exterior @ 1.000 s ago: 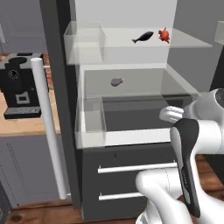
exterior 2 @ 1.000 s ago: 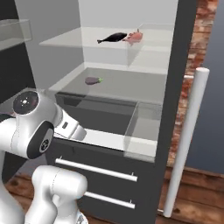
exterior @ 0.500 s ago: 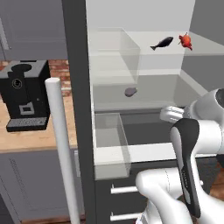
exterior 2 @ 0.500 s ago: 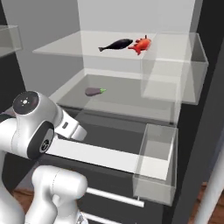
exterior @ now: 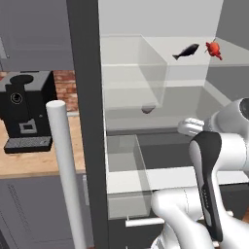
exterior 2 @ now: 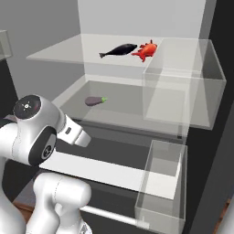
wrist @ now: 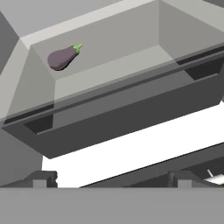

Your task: Gather the carrot and eggplant from the fridge and place them on a tray on the dining counter. Then gather the fishs from the fridge and place them on the other tray.

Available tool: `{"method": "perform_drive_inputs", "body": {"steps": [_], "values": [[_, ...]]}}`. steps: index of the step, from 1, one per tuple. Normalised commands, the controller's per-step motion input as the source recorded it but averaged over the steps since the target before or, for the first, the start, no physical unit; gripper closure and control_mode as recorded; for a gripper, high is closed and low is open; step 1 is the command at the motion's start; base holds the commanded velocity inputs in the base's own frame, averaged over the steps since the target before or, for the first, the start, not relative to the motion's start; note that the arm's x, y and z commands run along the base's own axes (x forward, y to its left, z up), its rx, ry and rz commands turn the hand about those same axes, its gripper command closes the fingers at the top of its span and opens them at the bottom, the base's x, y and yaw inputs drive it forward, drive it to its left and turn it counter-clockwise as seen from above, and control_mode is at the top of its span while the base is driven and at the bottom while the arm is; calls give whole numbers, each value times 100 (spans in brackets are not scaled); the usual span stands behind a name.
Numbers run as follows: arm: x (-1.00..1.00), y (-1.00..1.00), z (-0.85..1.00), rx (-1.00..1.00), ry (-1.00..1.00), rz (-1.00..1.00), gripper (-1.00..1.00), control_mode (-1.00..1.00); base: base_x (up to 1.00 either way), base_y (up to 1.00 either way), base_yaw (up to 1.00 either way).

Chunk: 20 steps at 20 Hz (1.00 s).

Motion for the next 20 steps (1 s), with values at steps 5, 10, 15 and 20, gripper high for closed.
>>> {"method": "perform_drive_inputs", "body": {"steps": [5,10,15,20], "values": [[0,0,0,0,0,0,-100,100,53,-23,-1],[0,0,0,0,0,0,-100,100,75,-3,-9],[78,0,7,4,0,-1,-100,-100,19,0,-1],[78,0,16,5,-3,0,-100,-100,0,0,0]]}}
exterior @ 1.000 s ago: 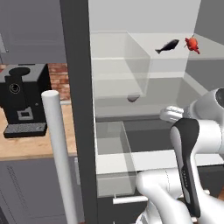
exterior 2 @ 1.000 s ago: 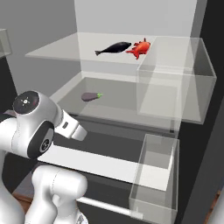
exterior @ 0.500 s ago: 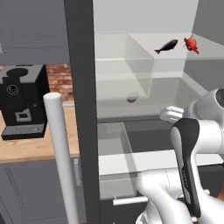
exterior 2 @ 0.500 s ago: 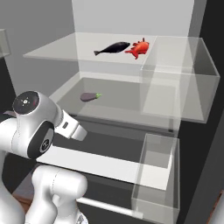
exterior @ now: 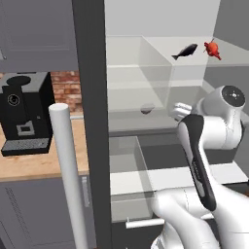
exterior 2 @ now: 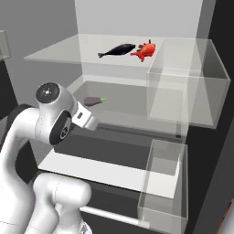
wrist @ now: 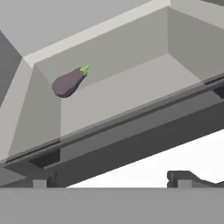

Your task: Gather the carrot and eggplant from the fridge and place them on a tray on the dining counter. Then gather the fishs from the fridge and place them on the other tray.

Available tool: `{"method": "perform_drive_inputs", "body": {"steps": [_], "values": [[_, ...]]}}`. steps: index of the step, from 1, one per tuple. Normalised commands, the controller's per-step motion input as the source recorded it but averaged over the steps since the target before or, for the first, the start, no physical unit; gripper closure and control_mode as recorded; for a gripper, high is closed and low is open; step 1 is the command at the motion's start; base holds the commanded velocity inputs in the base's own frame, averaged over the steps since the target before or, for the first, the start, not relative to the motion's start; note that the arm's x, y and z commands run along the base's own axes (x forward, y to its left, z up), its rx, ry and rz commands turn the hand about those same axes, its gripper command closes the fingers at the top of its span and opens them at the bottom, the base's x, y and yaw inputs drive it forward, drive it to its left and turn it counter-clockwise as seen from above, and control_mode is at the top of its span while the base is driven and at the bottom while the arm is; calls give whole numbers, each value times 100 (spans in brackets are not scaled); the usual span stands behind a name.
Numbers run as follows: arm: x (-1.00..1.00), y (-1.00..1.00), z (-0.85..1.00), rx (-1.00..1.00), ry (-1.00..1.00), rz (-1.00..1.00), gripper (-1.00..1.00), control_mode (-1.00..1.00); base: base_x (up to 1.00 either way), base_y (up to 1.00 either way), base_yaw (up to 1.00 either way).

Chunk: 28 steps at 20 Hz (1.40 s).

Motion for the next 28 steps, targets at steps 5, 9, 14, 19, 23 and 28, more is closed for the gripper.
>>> {"method": "perform_drive_inputs", "body": {"steps": [5,9,14,19,23,28], "values": [[73,18,1,5,-1,0,-100,-100,0,0,0],[71,27,0,1,-2,0,-100,-100,0,0,0],[67,23,-2,0,0,0,-100,-100,0,0,0],[61,19,-19,0,0,0,-100,-100,0,0,0],[67,11,-24,0,0,0,-100,-100,0,0,0],[62,2,-21,0,0,0,-100,-100,0,0,0]]}}
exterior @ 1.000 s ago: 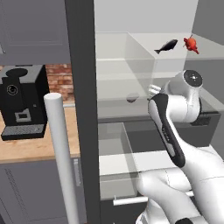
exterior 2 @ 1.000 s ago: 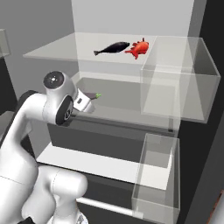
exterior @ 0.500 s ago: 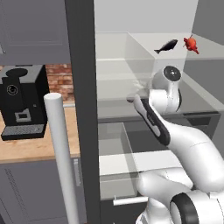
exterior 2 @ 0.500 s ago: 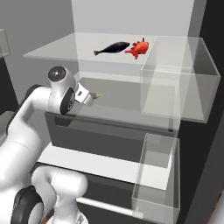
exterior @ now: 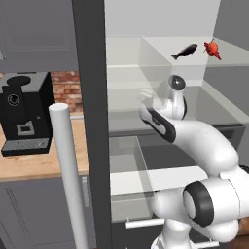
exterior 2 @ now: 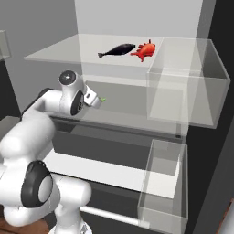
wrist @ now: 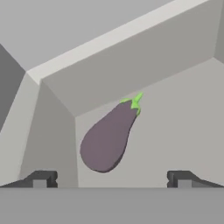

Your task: Gather the carrot and eggplant from the fridge and place them on a tray on the dining counter. Then gather the fishs from the fridge and place them on the other tray.

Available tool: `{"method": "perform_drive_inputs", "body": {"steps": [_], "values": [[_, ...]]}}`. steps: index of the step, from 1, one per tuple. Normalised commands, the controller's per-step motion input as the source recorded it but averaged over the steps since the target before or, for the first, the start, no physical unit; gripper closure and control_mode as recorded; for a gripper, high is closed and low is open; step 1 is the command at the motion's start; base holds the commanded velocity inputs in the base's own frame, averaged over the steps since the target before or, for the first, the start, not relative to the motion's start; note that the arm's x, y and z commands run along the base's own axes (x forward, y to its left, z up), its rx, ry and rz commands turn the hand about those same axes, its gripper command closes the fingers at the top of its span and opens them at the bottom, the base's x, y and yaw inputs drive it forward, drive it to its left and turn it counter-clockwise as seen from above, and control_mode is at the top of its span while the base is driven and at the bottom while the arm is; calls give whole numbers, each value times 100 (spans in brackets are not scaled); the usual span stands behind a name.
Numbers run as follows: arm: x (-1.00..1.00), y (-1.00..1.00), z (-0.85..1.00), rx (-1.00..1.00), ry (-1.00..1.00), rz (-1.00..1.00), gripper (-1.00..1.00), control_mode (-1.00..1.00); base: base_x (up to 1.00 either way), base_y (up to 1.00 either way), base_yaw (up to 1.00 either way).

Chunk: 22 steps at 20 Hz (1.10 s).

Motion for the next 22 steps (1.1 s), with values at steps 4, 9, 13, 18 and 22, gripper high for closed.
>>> {"method": "perform_drive_inputs", "body": {"steps": [4,9,13,18,22], "values": [[49,0,-21,0,0,0,-100,-100,0,0,0],[33,0,-20,-1,3,-1,-100,-100,0,0,0],[23,0,-19,-2,4,-3,-100,-100,0,0,0],[23,0,-16,0,3,-3,-100,-100,0,0,0],[14,0,-22,-1,1,-1,-100,-100,0,0,0]]}}
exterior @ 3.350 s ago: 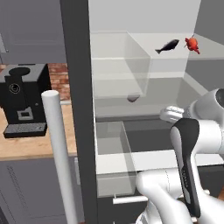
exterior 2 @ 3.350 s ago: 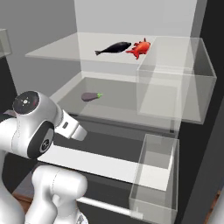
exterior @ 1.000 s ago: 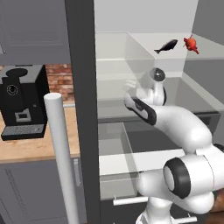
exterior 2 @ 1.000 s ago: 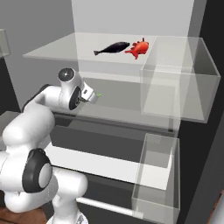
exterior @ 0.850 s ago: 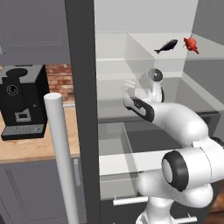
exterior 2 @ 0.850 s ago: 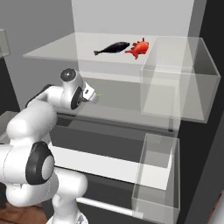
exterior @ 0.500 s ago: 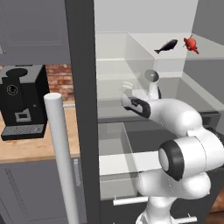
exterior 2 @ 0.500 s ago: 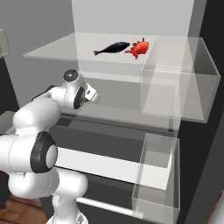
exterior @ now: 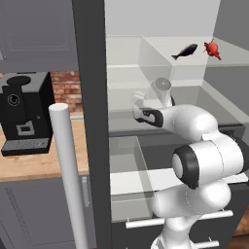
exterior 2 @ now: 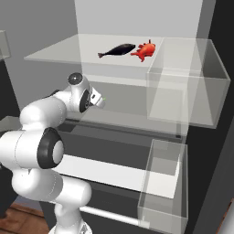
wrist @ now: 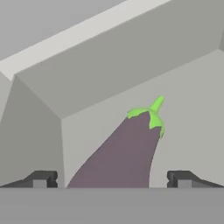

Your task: Gather the carrot and eggplant from the fridge and place them on a tray on the dining counter. Then gather the fishs from the fridge and place them on the other tray.

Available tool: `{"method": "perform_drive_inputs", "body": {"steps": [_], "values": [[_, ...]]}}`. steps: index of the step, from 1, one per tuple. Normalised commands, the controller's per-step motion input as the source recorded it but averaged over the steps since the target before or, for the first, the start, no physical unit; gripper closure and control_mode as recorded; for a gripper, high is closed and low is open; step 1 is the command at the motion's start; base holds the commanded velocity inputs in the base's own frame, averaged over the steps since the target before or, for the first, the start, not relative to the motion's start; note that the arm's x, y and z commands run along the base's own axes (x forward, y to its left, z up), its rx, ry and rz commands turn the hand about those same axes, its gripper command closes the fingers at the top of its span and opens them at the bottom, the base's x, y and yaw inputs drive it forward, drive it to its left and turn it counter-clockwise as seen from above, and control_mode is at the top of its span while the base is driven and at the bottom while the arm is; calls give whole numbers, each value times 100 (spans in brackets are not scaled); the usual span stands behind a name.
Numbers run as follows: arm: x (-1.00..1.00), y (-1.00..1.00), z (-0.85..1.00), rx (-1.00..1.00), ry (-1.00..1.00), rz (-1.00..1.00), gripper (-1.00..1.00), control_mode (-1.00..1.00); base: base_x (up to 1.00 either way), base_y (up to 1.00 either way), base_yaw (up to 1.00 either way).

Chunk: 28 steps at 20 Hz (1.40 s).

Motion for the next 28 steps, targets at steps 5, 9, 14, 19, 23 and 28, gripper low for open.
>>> {"method": "perform_drive_inputs", "body": {"steps": [5,9,14,19,23,28], "values": [[0,0,-27,-2,0,-1,100,-100,0,0,0],[-20,-7,-16,0,-1,0,100,-100,0,0,0],[-61,-58,-2,8,-9,0,100,-100,0,0,0],[-77,-54,21,9,-3,0,100,-100,0,0,0],[-83,-34,63,11,-2,-3,100,-100,0,0,0],[-86,-16,87,9,0,-6,100,-100,0,0,0]]}}
